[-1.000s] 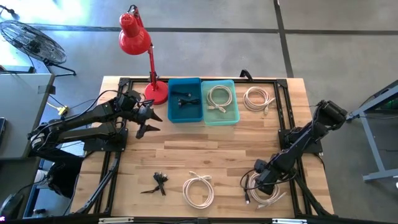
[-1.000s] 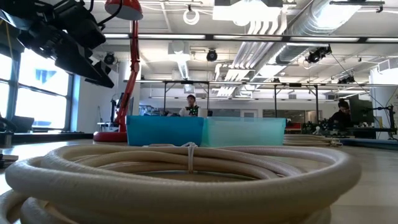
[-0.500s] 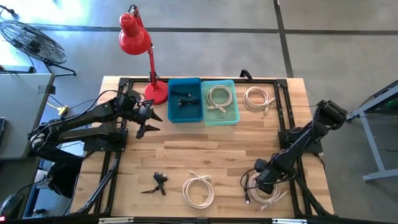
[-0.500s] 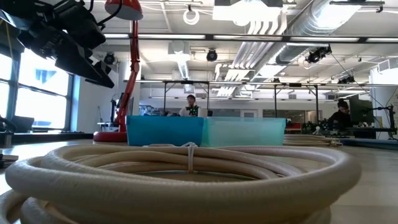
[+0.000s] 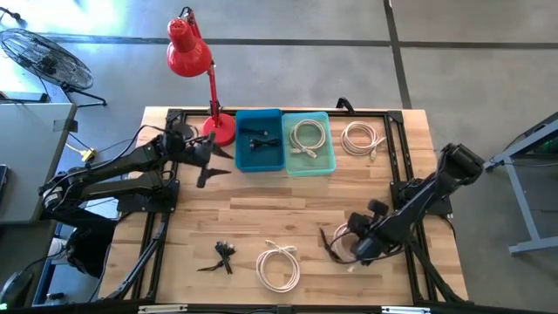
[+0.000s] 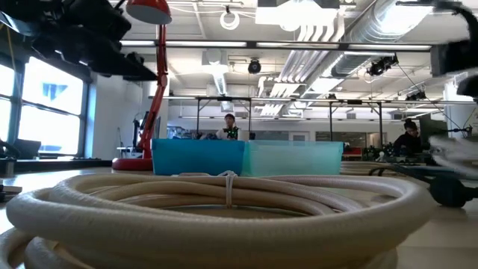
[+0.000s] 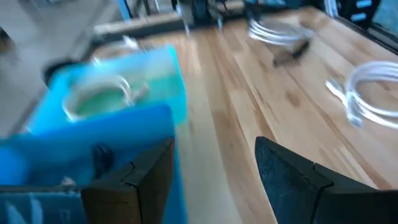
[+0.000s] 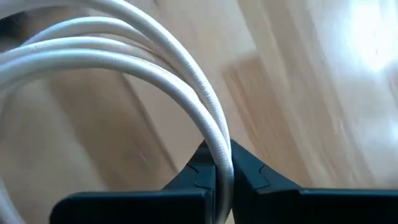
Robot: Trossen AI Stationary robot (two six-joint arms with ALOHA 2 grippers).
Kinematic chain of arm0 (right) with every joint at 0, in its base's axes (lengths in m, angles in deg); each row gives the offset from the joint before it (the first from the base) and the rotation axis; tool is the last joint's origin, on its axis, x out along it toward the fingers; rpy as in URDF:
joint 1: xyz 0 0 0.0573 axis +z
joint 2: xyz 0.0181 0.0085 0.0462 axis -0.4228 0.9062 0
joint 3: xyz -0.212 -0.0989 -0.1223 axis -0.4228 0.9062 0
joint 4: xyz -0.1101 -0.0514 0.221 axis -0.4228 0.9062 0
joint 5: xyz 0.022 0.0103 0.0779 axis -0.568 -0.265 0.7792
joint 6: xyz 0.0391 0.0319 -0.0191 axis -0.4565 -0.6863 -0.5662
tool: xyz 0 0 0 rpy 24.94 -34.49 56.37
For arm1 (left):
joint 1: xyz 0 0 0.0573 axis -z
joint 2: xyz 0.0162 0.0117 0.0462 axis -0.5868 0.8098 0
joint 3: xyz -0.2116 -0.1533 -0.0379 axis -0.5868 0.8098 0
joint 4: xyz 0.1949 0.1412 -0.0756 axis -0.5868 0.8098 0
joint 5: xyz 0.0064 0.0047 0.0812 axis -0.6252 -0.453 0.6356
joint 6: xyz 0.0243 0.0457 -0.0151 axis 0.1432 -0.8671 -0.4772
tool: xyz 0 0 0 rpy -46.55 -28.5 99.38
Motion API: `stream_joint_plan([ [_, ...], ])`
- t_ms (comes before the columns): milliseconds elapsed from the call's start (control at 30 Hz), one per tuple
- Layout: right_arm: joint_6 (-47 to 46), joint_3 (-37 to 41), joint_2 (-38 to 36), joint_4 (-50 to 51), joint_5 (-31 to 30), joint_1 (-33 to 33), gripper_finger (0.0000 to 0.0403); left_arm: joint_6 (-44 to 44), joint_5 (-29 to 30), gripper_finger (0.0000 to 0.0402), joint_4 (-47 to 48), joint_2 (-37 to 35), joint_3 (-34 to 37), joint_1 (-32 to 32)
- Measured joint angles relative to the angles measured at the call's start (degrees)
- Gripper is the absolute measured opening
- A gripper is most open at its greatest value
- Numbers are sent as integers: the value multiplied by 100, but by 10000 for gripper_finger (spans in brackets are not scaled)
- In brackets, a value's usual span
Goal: Pick & Place USB Port
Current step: Put the brown HDMI cable into the green bin
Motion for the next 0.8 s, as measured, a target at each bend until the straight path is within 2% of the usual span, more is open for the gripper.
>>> stream_joint_plan([
  [167,418,-377,-171,303,-728,-108,7,25,7,220,-475,-1,0,0],
  [433,1213,-885,-253,322,-1336,-325,7,124,-45,220,-512,-1,0,0],
  [533,1610,-1042,-256,338,-1560,-421,7,124,-209,220,-576,-1,0,0],
  [800,2565,-1371,-262,98,-1903,-754,7,137,-1222,220,-1088,1,0,1],
])
